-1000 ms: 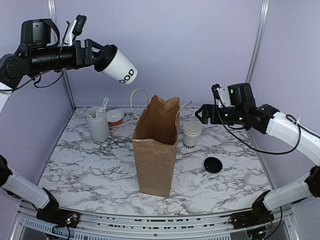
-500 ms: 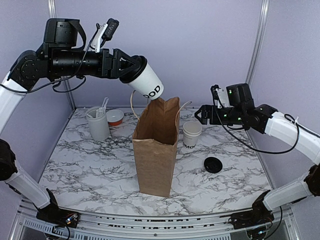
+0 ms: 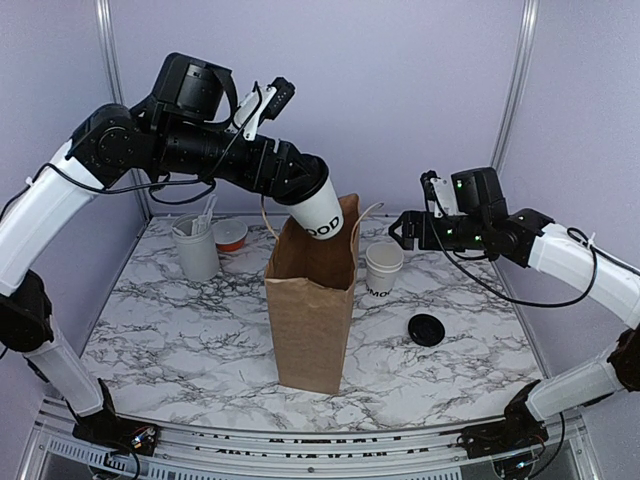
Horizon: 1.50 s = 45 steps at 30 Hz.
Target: Pack the takeout coffee
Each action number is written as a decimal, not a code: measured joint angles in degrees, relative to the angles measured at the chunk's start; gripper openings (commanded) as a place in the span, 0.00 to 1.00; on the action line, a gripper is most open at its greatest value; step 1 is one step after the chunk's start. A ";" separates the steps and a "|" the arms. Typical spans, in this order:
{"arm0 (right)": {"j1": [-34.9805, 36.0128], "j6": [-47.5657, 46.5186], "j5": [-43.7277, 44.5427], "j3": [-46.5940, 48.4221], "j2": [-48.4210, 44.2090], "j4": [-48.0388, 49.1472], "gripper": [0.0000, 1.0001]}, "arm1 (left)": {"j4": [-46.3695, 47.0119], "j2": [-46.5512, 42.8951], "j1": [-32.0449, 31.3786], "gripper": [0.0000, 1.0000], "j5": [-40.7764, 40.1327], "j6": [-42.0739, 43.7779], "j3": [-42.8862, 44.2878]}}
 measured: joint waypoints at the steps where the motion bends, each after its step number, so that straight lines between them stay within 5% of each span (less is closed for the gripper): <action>1: 0.00 -0.02 0.00 0.00 0.00 0.02 0.94 | -0.33 0.61 -0.33 0.57 -0.52 0.04 0.39; 19: 0.00 -0.02 -0.02 -0.42 0.59 0.04 0.94 | -7.52 10.47 -4.85 0.57 -10.29 0.66 9.31; 45: 0.00 -0.02 -0.02 -2.19 0.59 0.28 0.94 | -11.74 14.86 -5.73 0.56 -8.70 1.11 9.07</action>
